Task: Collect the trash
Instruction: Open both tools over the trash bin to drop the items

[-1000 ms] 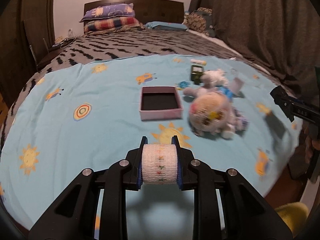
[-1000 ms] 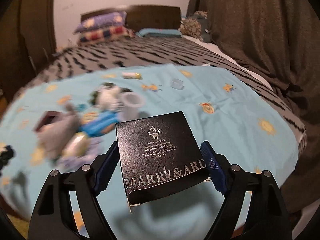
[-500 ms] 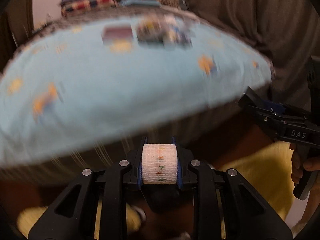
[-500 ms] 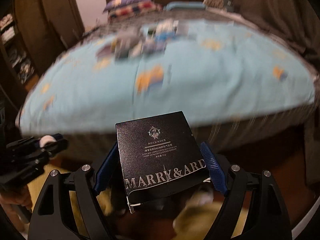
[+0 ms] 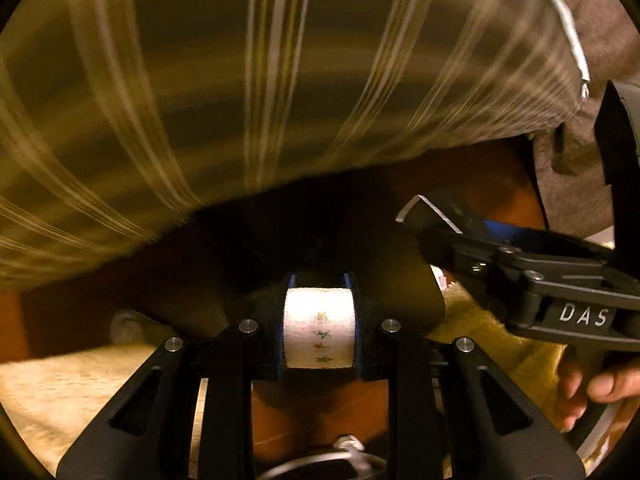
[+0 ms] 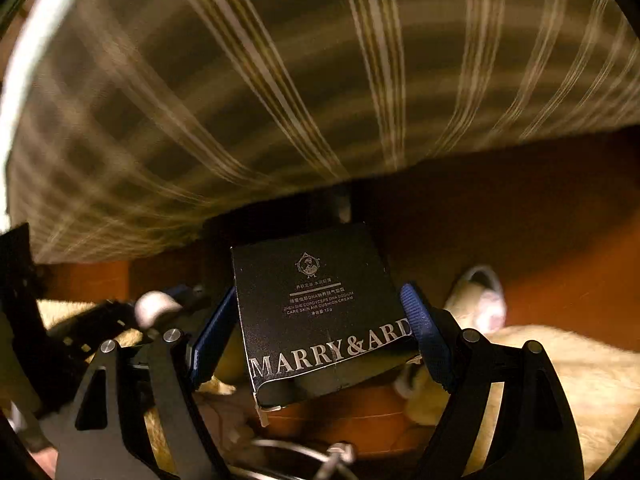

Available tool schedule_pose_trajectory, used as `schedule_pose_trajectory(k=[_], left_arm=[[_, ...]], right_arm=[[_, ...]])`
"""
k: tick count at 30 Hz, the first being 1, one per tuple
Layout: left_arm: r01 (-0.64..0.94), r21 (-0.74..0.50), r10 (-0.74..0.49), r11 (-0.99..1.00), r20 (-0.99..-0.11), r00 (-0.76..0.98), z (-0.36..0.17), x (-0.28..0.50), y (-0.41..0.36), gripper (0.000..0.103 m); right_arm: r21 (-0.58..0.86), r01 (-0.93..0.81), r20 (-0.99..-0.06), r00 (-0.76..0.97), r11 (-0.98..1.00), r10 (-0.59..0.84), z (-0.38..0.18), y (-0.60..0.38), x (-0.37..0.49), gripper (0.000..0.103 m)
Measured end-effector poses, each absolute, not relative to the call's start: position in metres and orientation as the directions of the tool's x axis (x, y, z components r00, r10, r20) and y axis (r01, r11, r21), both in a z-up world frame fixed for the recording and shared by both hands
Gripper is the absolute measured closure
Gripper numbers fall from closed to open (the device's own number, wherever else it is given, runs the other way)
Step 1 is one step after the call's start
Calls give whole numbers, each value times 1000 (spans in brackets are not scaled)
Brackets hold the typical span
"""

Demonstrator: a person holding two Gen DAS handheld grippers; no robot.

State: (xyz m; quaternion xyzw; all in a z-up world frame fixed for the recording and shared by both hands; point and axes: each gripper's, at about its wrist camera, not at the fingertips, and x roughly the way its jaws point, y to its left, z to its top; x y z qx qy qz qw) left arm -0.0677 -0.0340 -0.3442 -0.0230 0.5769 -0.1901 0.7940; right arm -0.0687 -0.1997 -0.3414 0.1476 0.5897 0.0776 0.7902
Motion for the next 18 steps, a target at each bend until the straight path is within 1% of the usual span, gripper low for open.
schedule_pose_trajectory(k=[4,8,10,12,16,18], left_arm=[[265,-273,-331,925,-920,210,-381,-62,-39,80],[246,-282,-331,927,-925,186,-399,-55,-38,79],[245,-280,-328,928,-926,185,-404,-53,-40,69],[246,-275,-324,930,-927,190,-404,-56,-37,53],[258,-255,-312,932,-927,207,-396,-61,-35,44],[258,-232,-294,938,-926,236,-384,-66,-30,37]], right_arm=[[353,85,-914,245,932,324,-369,-198,-57,21],[329,94,-927,219,939,303,-386,-195,-50,21],[319,85,-931,214,944,295,-390,-186,-46,21],[302,68,-935,215,951,282,-393,-183,-44,20],[289,59,-938,214,955,271,-397,-181,-39,20],[285,57,-940,215,957,267,-398,-180,-37,20]])
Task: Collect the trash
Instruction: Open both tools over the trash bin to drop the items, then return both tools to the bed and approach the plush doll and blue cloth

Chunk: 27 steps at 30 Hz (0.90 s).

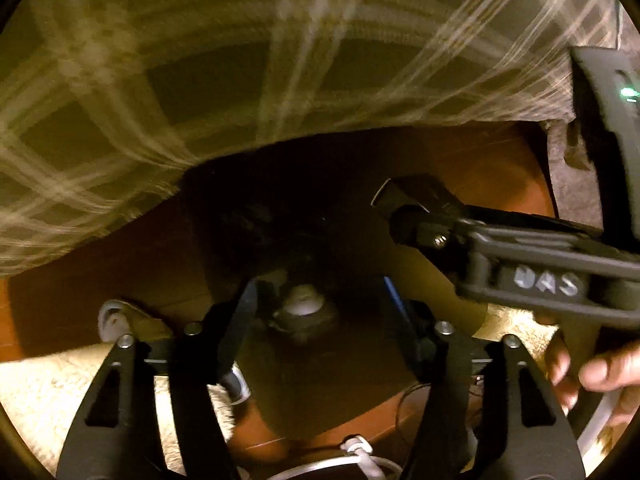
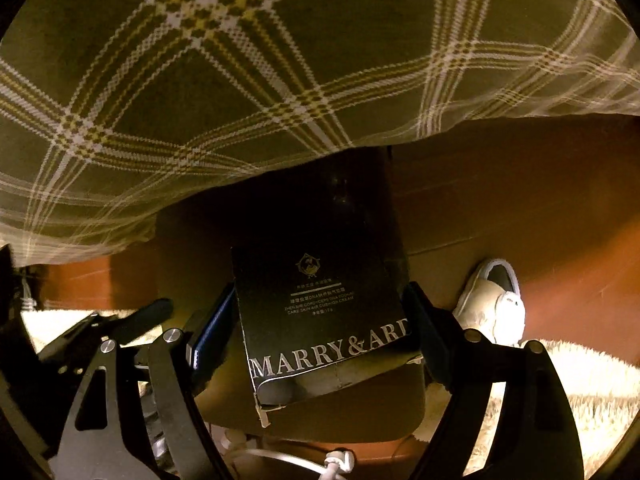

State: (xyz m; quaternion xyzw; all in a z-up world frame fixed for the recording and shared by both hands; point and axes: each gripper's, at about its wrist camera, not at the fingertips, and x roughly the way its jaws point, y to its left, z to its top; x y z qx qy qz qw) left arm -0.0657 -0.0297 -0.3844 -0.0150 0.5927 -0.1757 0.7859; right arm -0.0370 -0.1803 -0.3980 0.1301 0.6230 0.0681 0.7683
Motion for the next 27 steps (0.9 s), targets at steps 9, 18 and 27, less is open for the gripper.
schedule_pose_trajectory(k=[9,18,27], left_arm=[[267,-122,-207,956,-925,318,-355,-74,-12,27],[304,-107,-221,947,-901,374,-301,-84,-13,26],[351,-85,-277,932,-793,543,-184,-80,-22,26]], right_arm=[[251,30,-943,232,967,238,-386,-166,-39,11],[171,3,-880,451,985,152,-282,-197,-80,12],[157,-19,-680,723,987,122,-151,-234,-59,19]])
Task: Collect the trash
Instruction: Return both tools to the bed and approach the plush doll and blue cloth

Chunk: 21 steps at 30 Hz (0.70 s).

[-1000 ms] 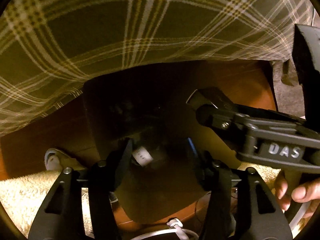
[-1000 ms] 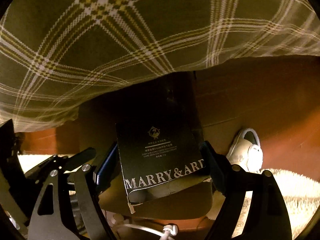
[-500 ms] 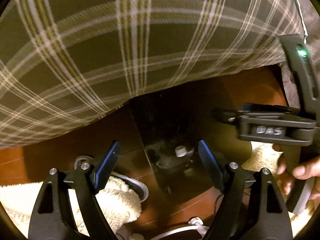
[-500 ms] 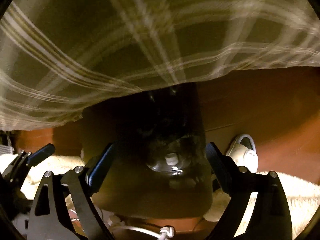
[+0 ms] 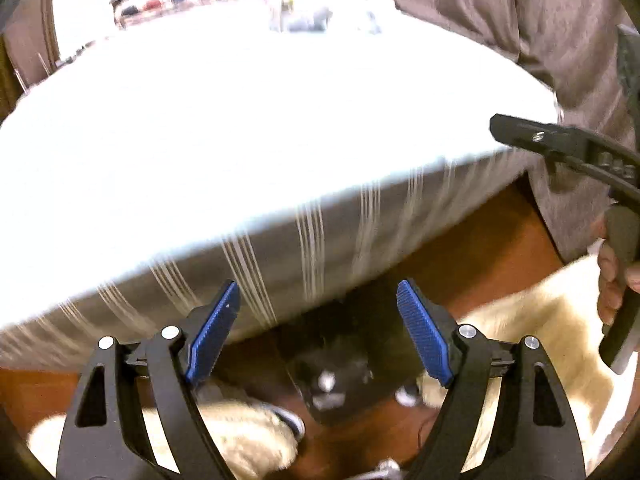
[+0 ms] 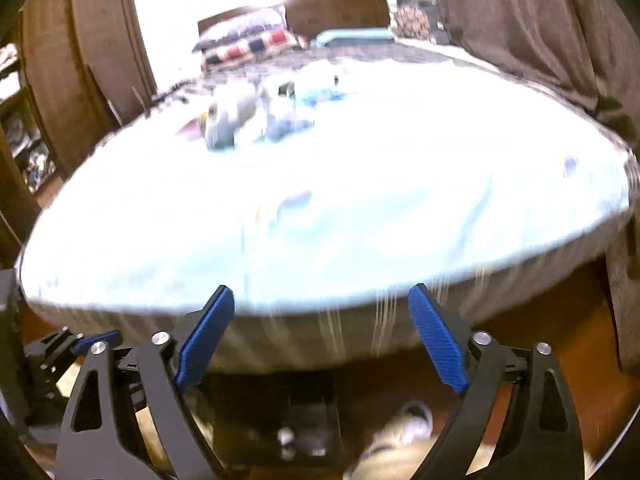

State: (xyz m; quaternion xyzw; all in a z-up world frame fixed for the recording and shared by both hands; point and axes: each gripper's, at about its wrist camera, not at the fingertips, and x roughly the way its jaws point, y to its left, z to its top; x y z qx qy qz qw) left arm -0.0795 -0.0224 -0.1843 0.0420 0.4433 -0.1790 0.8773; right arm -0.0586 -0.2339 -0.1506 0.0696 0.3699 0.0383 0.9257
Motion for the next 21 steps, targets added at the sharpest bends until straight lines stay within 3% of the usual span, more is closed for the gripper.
schedule_pose_trajectory(k=[4,6,8,21], left_arm=[[324,-82,-272,942,-752,600,-152,-56,-27,26],[315,-89,-275,945,-739,615,-145,-43,-28,27],[306,-95,-275,947,-730,626,-134,-28,-29,27],[293,-109,-284,950,-695,661,-117,43,-25,27]], right_arm=[[212,-44,-663,728,976,177,-134,-240,-18,29],[227,-58,-665,720,972,198,-128,-231,7,44],[232,-60,-669,715,971,204,-126,-232,28,50],[242,-95,-678,695,966,238,-136,-220,92,51]])
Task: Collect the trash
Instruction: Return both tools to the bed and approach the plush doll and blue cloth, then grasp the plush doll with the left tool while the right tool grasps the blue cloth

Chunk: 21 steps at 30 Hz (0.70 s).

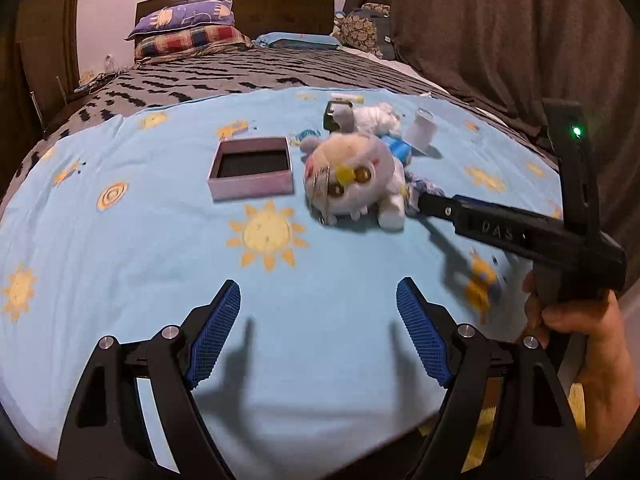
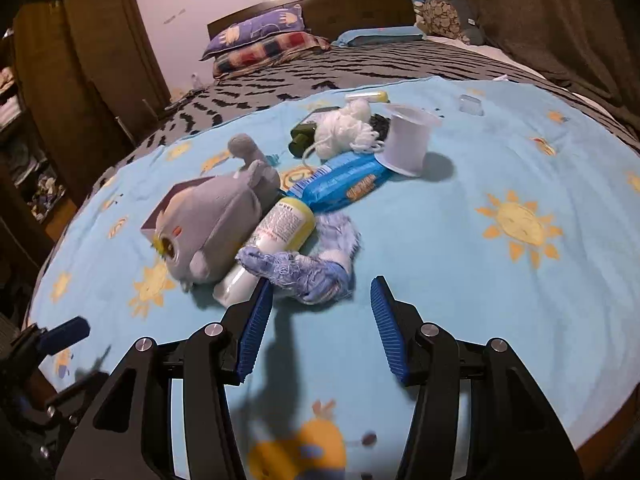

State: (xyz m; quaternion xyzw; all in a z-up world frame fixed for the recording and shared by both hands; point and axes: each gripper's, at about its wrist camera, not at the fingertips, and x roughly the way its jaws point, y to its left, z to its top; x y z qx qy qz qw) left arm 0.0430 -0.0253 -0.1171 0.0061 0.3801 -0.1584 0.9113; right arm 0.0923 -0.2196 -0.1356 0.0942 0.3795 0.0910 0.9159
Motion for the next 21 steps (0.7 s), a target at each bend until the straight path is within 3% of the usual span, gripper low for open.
schedule_pose_trajectory(k=[5,11,21], left_arm=[[314,-135,-319,940,-673,667,-109,74,-35,29],[334,-127,-330,934,-663,672,-103,106,-50,32],[334,-70,-291,940,-677,677,-113,137,-79,38]], right_arm=[[243,-136,-676,686,960,268,-136,-212,106,53],[256,-133,-664,696,957,275,-134,-226,107,65],[219,-60,-666,721,974,194,-127,-263,85,65]])
